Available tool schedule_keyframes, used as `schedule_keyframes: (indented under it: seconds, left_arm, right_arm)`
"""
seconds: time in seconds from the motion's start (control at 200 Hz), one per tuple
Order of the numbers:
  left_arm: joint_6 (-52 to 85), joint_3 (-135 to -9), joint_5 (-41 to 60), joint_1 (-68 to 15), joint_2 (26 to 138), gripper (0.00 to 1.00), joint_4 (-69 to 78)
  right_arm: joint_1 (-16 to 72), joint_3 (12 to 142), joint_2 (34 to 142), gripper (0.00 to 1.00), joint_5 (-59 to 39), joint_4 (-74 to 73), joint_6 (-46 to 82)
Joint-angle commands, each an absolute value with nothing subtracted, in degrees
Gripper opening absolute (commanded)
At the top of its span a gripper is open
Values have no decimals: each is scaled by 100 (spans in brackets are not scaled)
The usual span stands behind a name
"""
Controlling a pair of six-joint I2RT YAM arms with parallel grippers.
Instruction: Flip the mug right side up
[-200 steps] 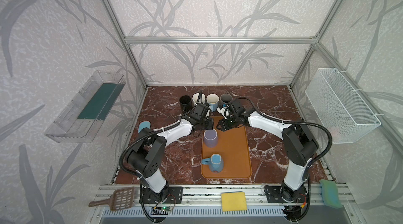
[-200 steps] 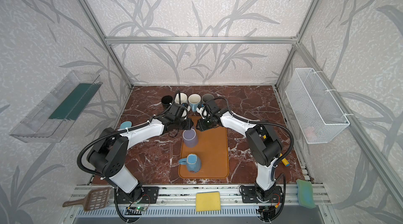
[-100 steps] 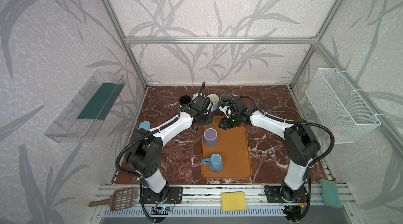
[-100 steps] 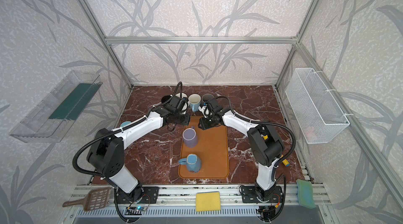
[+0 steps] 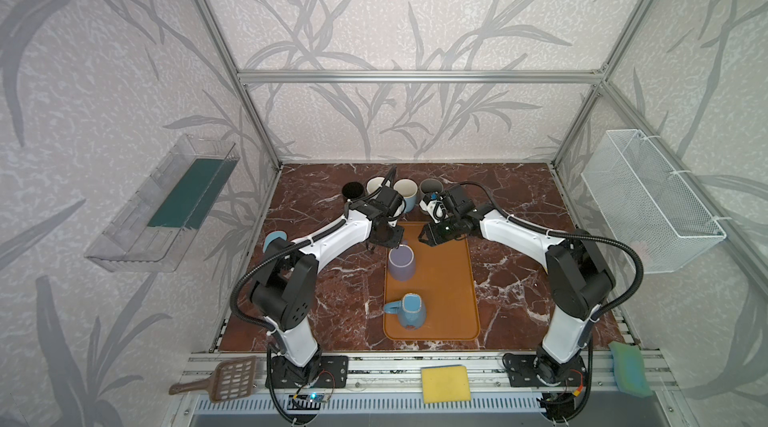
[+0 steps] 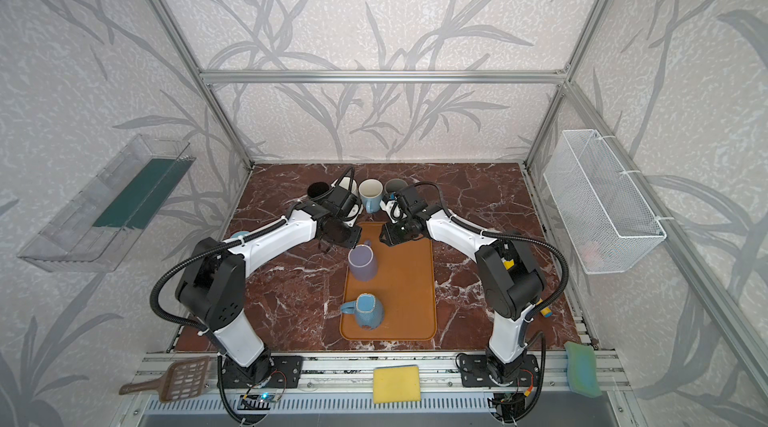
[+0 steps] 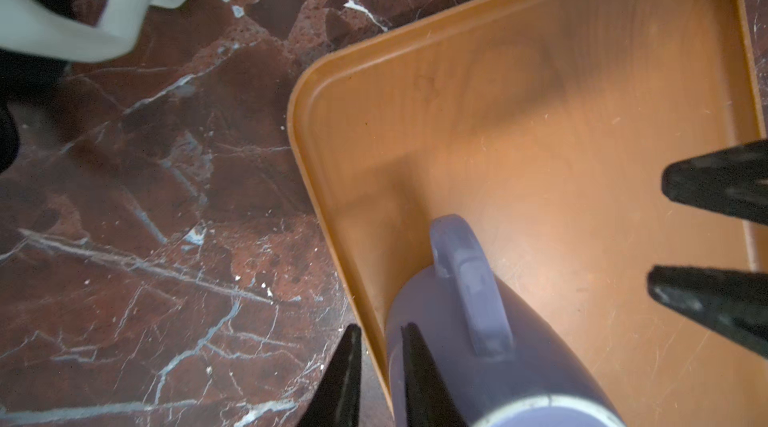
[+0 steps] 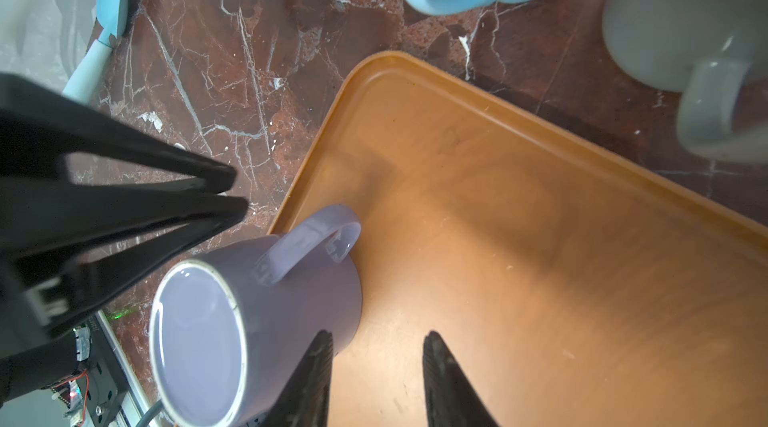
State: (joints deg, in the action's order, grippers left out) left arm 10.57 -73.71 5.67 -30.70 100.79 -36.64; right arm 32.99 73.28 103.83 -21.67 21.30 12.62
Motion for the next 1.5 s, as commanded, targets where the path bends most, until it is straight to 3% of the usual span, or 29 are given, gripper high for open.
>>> schedule_keyframes:
  seconds: [0.0,0.7,1.095,1.494]
  left_arm:
    - [788,-7659,759,-3097,10283,21,-4000]
    - [274,-8294,1830,-3350,10934,14,-4065]
    - [88,-8209,2687,-3445,10723,12,-3744]
    - [408,-7729,1291,-3339,9597,10,-3742]
  right_arm:
    - [3240,7212,10057,38,-2109,2245,1186]
    - [3043,6976,9810,38,-2109,2245,1187]
    - [2957,6605,9543,38,-2400,1916,960]
    - [2980,6321,9614,42,-3152,1634,-357]
